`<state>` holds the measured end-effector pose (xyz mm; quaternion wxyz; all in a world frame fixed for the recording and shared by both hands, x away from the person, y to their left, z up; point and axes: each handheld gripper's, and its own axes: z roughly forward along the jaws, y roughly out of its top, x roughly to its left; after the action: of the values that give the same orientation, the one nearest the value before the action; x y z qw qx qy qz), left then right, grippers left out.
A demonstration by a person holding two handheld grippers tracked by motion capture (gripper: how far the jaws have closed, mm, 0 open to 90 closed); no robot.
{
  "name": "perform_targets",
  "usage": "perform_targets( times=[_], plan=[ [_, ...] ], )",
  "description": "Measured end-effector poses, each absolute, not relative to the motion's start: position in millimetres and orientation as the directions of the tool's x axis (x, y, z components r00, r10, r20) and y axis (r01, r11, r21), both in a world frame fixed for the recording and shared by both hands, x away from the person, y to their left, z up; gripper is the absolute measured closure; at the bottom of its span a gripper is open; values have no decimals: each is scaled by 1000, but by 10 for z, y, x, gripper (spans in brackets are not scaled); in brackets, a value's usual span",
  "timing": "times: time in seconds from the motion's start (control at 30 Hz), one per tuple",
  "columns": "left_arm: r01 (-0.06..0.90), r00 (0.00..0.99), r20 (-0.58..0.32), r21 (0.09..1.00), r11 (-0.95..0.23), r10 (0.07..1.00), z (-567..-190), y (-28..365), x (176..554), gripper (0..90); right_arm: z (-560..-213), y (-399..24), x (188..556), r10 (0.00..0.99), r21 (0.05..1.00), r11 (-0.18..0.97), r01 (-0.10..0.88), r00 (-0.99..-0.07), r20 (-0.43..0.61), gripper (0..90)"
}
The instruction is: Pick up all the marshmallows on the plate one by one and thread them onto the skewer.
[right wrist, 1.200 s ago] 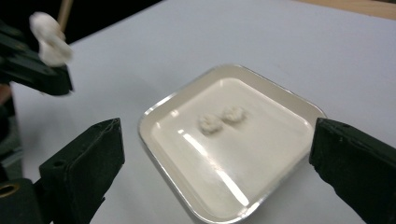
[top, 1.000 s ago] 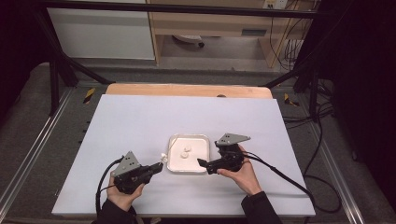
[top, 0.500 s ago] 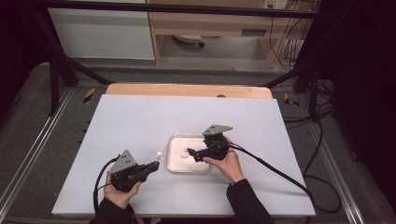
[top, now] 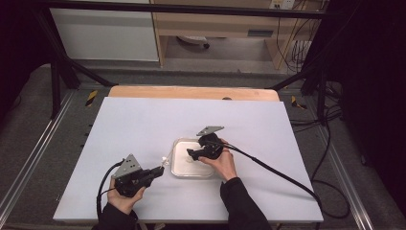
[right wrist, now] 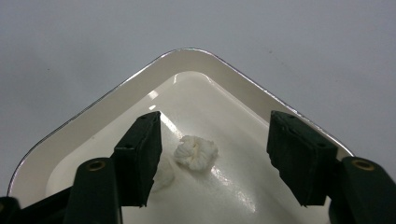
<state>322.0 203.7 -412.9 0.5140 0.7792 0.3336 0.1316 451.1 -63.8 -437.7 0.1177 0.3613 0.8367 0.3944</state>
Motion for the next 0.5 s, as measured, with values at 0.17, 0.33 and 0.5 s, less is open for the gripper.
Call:
perform_targets(
  times=[0.17,0.33,0.5],
  plan=[
    [386,744,-139,888,-250,654,-4132,2031,3222,886,-4437,-619,4527,697,729,443,522,-712,87,459],
    [385,744,-138,888,-251,653,-4133,2030,3220,886,-4477,-603,4525,688,724,448,524,-719,95,533],
    [386,744,-138,888,-252,653,-4134,2030,3221,886,-4482,-598,4517,682,722,450,525,-724,101,601]
  ],
)
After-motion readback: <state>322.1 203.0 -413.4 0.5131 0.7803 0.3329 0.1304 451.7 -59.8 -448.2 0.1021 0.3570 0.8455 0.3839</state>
